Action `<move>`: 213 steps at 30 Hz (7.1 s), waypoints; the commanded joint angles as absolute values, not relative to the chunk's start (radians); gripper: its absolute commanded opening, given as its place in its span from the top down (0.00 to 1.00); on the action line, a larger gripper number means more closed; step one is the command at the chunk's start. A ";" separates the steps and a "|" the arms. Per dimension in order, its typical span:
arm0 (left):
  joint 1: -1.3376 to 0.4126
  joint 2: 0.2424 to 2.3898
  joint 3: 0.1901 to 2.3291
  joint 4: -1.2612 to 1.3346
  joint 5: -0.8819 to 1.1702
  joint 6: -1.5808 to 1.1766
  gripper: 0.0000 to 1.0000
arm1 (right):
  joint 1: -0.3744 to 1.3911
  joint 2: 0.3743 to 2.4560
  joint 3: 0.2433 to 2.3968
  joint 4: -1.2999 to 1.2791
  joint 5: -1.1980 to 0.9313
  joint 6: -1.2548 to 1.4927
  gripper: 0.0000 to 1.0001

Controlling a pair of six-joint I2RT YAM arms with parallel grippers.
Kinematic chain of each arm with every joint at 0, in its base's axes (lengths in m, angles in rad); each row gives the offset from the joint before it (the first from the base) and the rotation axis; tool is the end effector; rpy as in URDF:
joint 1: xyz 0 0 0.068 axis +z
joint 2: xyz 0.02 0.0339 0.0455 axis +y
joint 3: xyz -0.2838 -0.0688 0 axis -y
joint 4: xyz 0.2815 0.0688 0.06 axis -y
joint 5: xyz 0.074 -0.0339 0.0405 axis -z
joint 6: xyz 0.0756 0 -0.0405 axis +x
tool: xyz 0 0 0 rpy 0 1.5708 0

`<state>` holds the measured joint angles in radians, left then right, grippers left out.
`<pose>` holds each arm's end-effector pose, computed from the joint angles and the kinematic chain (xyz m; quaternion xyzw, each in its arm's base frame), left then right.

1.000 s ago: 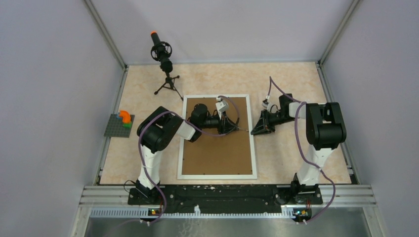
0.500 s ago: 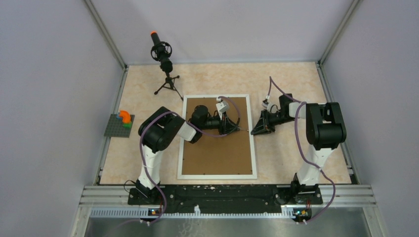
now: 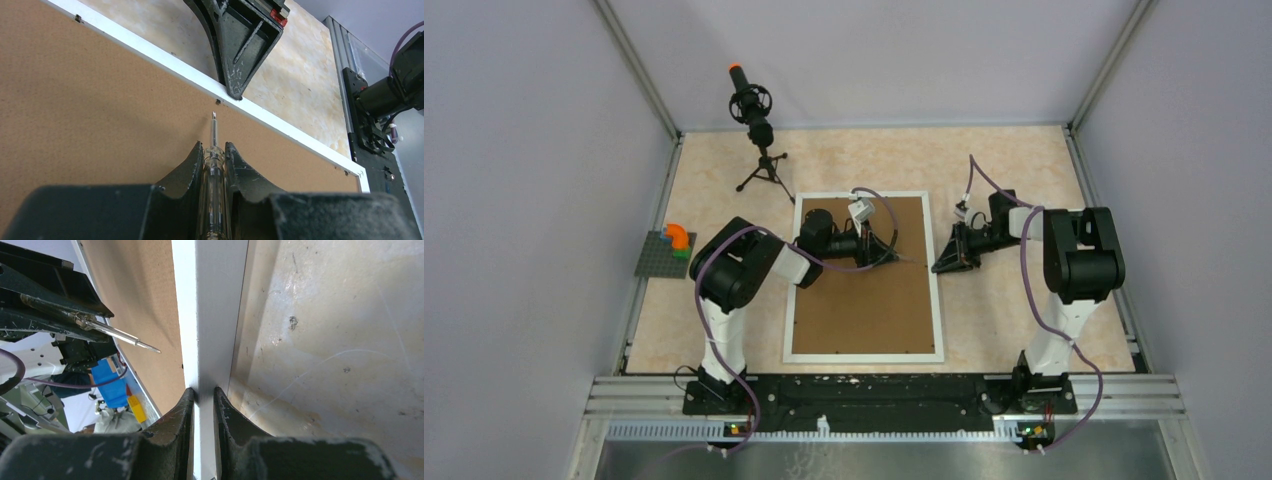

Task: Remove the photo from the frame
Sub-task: Release the photo frame item from the photo frame, then move the photo frame to the center of the board, then adjust the screwdriver.

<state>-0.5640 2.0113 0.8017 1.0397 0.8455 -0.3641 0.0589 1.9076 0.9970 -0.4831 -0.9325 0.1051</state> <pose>0.3238 -0.2718 0.1071 0.3327 0.6674 -0.5436 0.3853 0.3506 0.0815 0.0786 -0.0192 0.8904 0.4527 0.0420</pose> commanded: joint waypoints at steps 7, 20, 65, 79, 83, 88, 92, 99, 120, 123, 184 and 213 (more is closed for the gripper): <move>-0.598 2.055 0.845 1.086 0.867 -0.313 1.00 | 0.075 1.953 0.986 -0.452 -0.780 0.057 0.96; -0.622 2.116 0.870 1.094 0.880 -0.298 1.00 | 0.075 1.949 0.988 -0.456 -0.775 0.056 0.96; -0.891 2.082 1.051 0.697 0.826 0.066 1.00 | 0.171 2.005 1.039 -0.413 -0.760 0.084 1.00; -0.759 1.835 1.097 0.498 0.783 0.055 1.00 | 0.057 1.855 1.136 -0.501 -0.715 0.120 0.61; -0.698 1.766 1.116 0.368 0.778 0.062 1.00 | 0.090 1.786 1.125 -0.475 -0.656 0.219 0.34; -0.633 1.681 1.110 0.237 0.750 0.102 1.00 | 0.200 1.793 1.164 -0.542 -0.490 0.287 0.36; -0.602 1.636 1.095 0.189 0.708 0.091 1.00 | 0.283 1.807 1.183 -0.589 -0.339 0.327 0.42; -0.585 1.617 1.054 0.197 0.700 0.058 1.00 | 0.385 1.754 1.153 -0.602 -0.266 0.324 0.42; -0.583 1.615 1.012 0.219 0.693 0.041 1.00 | 0.451 1.765 1.111 -0.667 -0.202 0.327 0.66; -0.583 1.619 1.013 0.218 0.695 0.040 1.00 | 0.448 1.798 1.147 -0.670 -0.194 0.333 0.83; -0.526 1.733 1.409 0.489 0.753 -0.588 1.00 | 0.367 1.464 1.146 0.144 -0.783 0.167 0.91; -0.461 1.882 1.660 -0.463 1.182 -0.044 0.35 | 0.472 1.343 1.164 -0.428 -0.555 -0.591 1.00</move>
<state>-0.4335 1.8648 1.6726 -0.4355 1.1606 -0.0692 0.4458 1.3571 1.1275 -0.4427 -0.5945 -0.5434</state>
